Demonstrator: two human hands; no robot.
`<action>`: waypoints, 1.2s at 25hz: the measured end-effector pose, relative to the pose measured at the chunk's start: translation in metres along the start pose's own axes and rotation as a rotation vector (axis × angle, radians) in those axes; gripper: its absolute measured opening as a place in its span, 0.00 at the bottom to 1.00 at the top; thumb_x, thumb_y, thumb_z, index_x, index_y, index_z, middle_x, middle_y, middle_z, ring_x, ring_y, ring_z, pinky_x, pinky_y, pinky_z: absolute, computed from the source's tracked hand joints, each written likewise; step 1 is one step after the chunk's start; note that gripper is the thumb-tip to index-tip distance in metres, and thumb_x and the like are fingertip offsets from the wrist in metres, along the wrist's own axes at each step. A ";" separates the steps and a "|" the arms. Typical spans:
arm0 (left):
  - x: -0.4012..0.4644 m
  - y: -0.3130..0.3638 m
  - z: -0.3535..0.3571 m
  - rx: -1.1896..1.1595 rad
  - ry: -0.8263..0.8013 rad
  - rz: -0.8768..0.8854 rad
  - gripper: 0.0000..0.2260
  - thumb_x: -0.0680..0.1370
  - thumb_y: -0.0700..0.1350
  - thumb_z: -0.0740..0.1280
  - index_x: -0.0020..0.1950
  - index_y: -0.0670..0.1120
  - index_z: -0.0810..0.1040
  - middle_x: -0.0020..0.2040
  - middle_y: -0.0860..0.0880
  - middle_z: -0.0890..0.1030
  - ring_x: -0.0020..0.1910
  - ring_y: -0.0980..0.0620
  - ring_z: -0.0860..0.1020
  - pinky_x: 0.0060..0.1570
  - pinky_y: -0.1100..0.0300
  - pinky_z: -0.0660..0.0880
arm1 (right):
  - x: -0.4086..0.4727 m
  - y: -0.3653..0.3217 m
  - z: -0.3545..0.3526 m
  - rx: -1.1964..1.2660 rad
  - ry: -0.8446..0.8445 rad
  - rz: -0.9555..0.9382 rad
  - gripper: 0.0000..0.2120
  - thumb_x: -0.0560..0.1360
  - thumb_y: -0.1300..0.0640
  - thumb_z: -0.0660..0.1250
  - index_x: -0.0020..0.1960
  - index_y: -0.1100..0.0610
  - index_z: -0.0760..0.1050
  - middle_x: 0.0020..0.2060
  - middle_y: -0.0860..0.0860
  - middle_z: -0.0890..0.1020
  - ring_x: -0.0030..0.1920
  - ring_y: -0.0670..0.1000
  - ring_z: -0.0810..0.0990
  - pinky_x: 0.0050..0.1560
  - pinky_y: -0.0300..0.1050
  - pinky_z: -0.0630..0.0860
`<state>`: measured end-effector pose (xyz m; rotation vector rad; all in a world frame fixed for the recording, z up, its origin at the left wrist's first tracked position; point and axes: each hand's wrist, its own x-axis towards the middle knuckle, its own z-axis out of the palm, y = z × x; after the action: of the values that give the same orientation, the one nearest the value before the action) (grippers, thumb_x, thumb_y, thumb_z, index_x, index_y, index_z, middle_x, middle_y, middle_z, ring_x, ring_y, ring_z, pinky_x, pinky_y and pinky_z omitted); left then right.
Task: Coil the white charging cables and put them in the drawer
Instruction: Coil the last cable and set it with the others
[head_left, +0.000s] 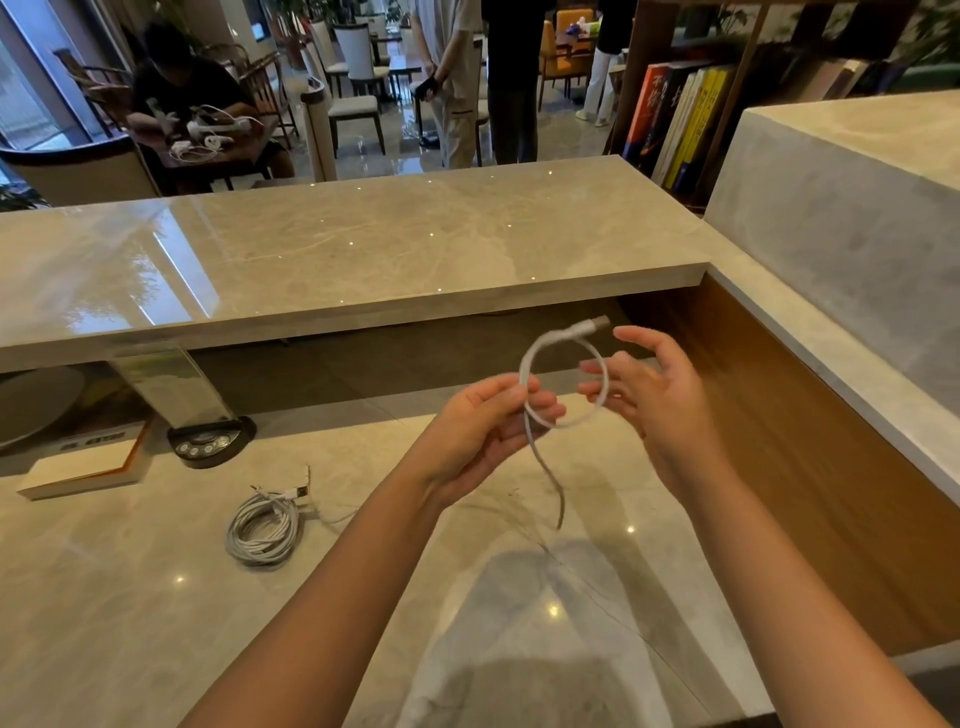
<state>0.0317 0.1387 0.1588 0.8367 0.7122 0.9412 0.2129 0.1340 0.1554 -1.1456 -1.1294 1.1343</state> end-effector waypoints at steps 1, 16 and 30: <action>0.002 0.003 0.003 -0.053 0.024 0.050 0.08 0.79 0.37 0.57 0.48 0.41 0.76 0.36 0.47 0.84 0.38 0.53 0.83 0.46 0.60 0.80 | -0.003 0.006 0.003 0.074 -0.081 0.110 0.14 0.80 0.53 0.55 0.62 0.57 0.71 0.46 0.55 0.84 0.46 0.52 0.84 0.52 0.47 0.80; 0.010 0.036 -0.012 -0.030 0.170 0.263 0.10 0.80 0.41 0.57 0.49 0.42 0.78 0.30 0.51 0.78 0.29 0.58 0.77 0.38 0.65 0.79 | 0.014 0.005 -0.043 -0.362 -0.500 0.242 0.10 0.77 0.62 0.62 0.41 0.58 0.80 0.30 0.52 0.77 0.31 0.48 0.74 0.36 0.38 0.76; -0.014 0.034 -0.044 0.270 0.081 0.083 0.10 0.78 0.39 0.59 0.45 0.42 0.80 0.30 0.50 0.78 0.24 0.59 0.72 0.29 0.67 0.73 | 0.063 -0.024 -0.038 -0.778 -0.538 0.235 0.07 0.72 0.57 0.70 0.39 0.61 0.80 0.30 0.52 0.78 0.31 0.47 0.74 0.34 0.37 0.74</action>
<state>-0.0238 0.1502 0.1678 1.0769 0.8936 0.9703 0.2570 0.1916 0.1805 -1.6414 -2.0050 1.2583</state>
